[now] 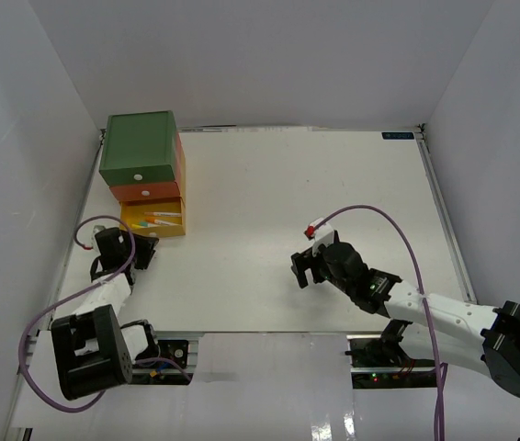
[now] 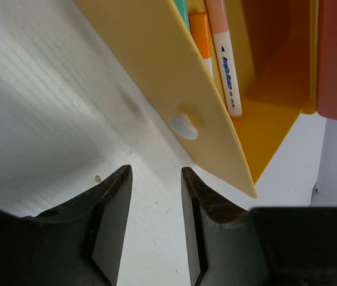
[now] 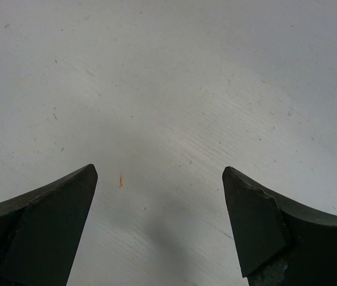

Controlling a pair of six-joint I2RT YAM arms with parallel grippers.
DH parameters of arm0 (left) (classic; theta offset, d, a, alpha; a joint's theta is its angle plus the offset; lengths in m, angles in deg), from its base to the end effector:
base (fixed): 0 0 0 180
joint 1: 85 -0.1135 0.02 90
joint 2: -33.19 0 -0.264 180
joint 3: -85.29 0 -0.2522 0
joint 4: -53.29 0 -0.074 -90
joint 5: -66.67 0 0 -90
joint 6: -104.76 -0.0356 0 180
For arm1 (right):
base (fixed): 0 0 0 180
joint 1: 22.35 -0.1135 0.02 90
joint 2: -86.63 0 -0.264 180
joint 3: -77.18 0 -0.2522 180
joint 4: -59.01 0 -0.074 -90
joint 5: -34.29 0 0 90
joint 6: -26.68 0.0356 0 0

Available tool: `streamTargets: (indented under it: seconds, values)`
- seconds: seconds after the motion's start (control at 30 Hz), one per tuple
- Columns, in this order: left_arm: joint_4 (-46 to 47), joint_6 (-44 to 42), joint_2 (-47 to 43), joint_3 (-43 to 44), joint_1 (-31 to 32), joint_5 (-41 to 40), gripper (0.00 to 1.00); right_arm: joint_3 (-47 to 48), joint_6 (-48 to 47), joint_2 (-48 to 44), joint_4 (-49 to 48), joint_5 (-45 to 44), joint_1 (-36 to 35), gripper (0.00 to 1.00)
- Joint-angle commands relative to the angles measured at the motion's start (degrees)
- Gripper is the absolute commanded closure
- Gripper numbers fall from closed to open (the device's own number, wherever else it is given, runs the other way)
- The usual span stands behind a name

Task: Sort the stationery into containers
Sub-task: Close the drawer in the storage box.

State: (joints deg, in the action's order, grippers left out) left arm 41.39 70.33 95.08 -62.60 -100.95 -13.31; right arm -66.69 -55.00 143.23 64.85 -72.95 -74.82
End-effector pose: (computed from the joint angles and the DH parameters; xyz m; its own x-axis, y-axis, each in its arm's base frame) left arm 0.1901 0.0479 0.1486 -0.2414 -0.9137 -0.3268 -0.6097 0.4048 -0.6814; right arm 0.1349 0.1583 0.1978 -0.3533 -0.2331 -0.9060 -0.5502 0.8350 -0.0003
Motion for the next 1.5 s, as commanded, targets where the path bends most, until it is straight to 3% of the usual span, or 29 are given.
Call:
streamTargets:
  seconds: [0.0,0.27,0.8,1.47]
  values:
    - [6.65,2.79,2.79,0.46,-0.23,-0.09,0.50,-0.84,-0.93,-0.79,-2.97,-0.61,0.35,0.08]
    - [13.16,4.02,8.51,2.65,-0.23,-0.71,0.42,-1.45,-1.64,-0.09,-4.03,-0.87,0.52,0.08]
    - [21.76,7.27,20.29,7.49,-0.23,0.96,0.39,-1.89,-2.34,2.20,-5.26,-0.87,0.87,0.08]
    - [26.96,9.12,28.90,11.36,-0.23,1.93,0.15,-2.16,-2.52,3.43,-6.23,-1.75,1.40,0.08]
